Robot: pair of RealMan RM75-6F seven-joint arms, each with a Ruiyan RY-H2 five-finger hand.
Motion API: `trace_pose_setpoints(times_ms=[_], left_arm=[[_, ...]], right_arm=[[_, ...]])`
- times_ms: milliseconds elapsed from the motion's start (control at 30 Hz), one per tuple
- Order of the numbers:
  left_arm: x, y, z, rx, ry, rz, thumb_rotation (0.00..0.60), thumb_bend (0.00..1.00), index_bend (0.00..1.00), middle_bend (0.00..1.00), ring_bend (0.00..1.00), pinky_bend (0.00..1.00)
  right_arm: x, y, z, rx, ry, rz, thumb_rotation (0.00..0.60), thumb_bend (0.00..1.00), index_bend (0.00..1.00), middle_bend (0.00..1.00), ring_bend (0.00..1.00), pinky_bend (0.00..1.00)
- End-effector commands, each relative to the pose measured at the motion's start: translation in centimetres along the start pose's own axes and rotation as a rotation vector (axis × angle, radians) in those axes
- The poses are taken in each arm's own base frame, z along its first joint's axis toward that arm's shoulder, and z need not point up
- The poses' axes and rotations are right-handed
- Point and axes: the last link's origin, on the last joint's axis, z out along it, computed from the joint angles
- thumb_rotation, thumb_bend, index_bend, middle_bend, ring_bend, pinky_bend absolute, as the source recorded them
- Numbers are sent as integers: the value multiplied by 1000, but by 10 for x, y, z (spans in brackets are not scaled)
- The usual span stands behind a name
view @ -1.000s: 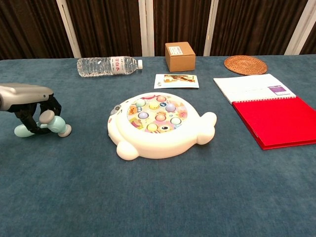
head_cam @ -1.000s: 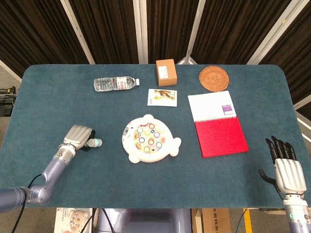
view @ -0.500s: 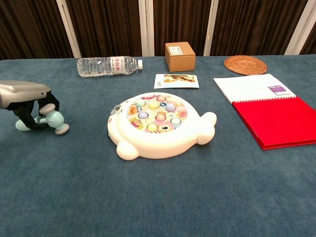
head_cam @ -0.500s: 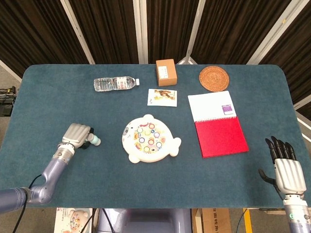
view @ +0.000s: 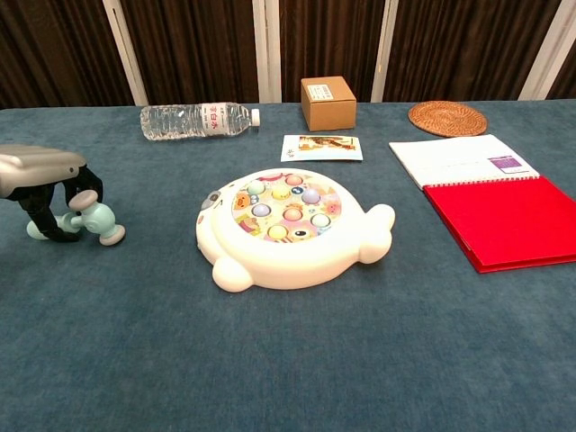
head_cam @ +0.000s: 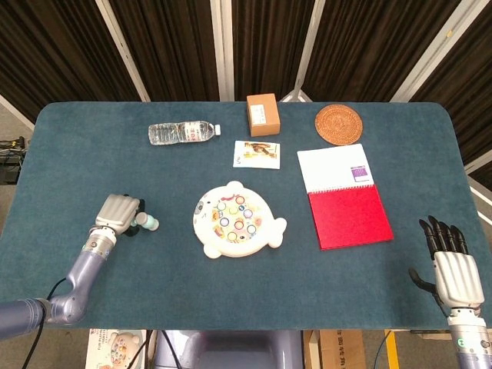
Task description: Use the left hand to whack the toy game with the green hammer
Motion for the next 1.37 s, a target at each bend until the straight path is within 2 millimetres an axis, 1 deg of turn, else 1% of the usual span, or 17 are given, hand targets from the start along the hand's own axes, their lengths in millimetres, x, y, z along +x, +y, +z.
trace_pose_setpoints(times_ms=[33, 200, 267, 367, 500, 567, 633, 733, 833, 867, 933, 967, 1100, 1200, 1367], left_arm=[[0, 0, 0, 4, 2, 2, 600, 325, 431, 389, 313, 412], [1, -1, -1, 12, 10, 3, 600, 183, 384, 329, 262, 359], [1, -1, -1, 14, 14, 3, 600, 152, 357, 296, 234, 331], [3, -3, -4, 17, 25, -3, 600, 124, 258, 201, 148, 247], [7, -5, -13, 13, 46, -34, 600, 121, 120, 88, 50, 149], [9, -7, -20, 8, 56, -59, 600, 115, 49, 28, 8, 69], [13, -10, -32, 1, 73, -102, 600, 103, 4, 0, 0, 8], [20, -18, -54, -8, 124, -140, 600, 90, 0, 0, 0, 0], [22, -28, -80, -10, 189, -133, 600, 85, 0, 0, 0, 0], [21, -33, -94, -10, 216, -130, 600, 85, 0, 0, 0, 0], [16, -39, -113, -6, 243, -132, 600, 84, 0, 0, 0, 0], [11, -43, -127, 0, 256, -137, 600, 84, 0, 0, 0, 0], [-7, -55, -166, 8, 296, -145, 600, 84, 0, 0, 0, 0], [-19, -64, -191, 25, 332, -154, 600, 84, 0, 0, 0, 0], [-27, -78, -219, 50, 392, -169, 600, 84, 0, 0, 0, 0]], right_arm=[[0, 0, 0, 0, -1, 1, 600, 265, 0, 0, 0, 0], [0, 0, 0, 2, -1, 0, 600, 264, 0, 0, 0, 0], [0, -1, 0, 3, 0, -1, 600, 264, 0, 0, 0, 0], [0, -1, -1, 4, -1, -3, 600, 264, 0, 0, 0, 0], [0, -1, -1, 7, 0, -8, 600, 264, 0, 0, 0, 0], [0, -1, -1, 8, 1, -14, 600, 264, 0, 0, 0, 0], [0, 0, -1, 8, -1, -18, 600, 264, 0, 0, 0, 0], [0, -1, -2, 14, -2, -27, 600, 265, 0, 0, 0, 0], [0, -1, -3, 20, -2, -41, 600, 264, 0, 0, 0, 0], [0, -1, -3, 22, -2, -47, 600, 264, 0, 0, 0, 0], [0, -1, -4, 26, 0, -57, 600, 264, 0, 0, 0, 0], [0, -1, -4, 30, 2, -65, 600, 264, 0, 0, 0, 0], [0, -2, -4, 44, 6, -89, 600, 265, 0, 0, 0, 0], [0, -3, -4, 52, 11, -94, 600, 265, 0, 0, 0, 0], [-1, -2, -5, 60, 18, -106, 600, 265, 0, 0, 0, 0]])
